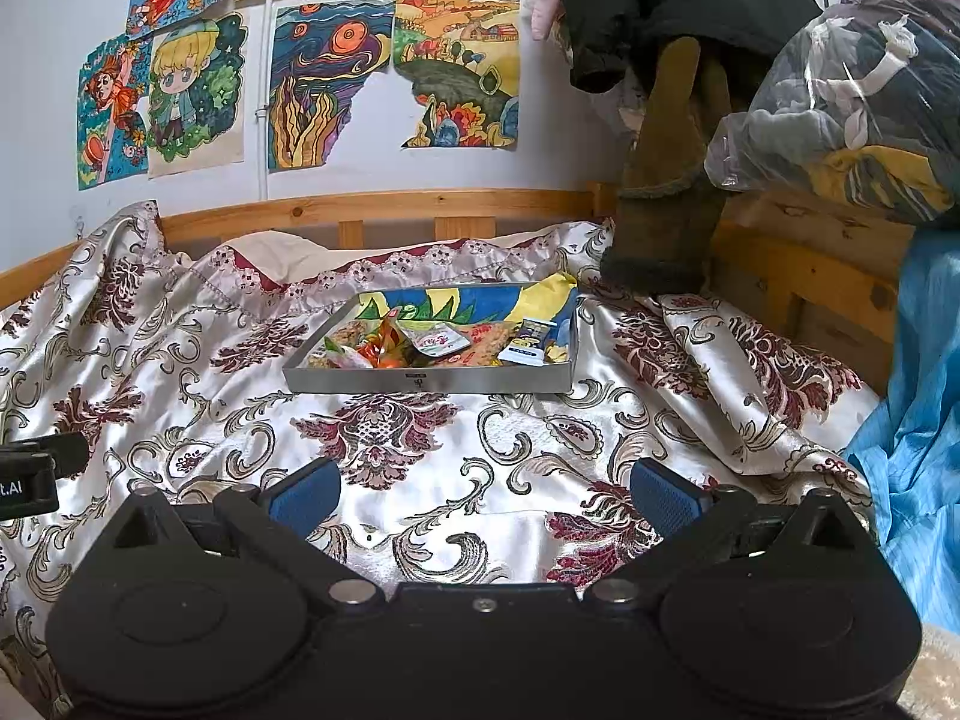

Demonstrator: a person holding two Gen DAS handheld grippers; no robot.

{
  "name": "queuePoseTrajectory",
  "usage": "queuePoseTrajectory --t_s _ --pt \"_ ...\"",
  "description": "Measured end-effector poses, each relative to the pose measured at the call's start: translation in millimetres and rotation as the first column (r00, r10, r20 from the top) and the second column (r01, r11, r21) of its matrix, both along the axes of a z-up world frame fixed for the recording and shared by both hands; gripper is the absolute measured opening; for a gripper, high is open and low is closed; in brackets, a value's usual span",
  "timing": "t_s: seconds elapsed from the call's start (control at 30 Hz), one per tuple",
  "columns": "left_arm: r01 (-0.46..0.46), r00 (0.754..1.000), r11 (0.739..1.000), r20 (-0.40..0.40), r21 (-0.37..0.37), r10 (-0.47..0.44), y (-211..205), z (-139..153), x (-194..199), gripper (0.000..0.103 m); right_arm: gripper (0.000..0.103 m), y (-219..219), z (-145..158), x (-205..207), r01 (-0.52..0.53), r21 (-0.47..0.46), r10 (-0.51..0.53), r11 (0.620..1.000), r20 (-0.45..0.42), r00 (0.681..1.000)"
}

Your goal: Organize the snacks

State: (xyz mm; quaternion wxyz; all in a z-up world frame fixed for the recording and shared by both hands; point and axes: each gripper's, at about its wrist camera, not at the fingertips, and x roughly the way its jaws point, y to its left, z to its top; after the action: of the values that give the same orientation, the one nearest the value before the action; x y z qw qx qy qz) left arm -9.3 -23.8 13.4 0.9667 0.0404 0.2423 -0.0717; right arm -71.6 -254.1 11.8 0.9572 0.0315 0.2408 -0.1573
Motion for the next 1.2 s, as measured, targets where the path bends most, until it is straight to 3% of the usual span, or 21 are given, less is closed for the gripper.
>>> queuePoseTrajectory --t_s 1.2 --pt "0.005 1.0 1.0 -0.006 0.005 -0.005 -1.5 -2.6 0.3 0.103 0.102 1.7 -0.2 0.0 0.001 -0.004 -0.001 1.0 -0.001 1.0"
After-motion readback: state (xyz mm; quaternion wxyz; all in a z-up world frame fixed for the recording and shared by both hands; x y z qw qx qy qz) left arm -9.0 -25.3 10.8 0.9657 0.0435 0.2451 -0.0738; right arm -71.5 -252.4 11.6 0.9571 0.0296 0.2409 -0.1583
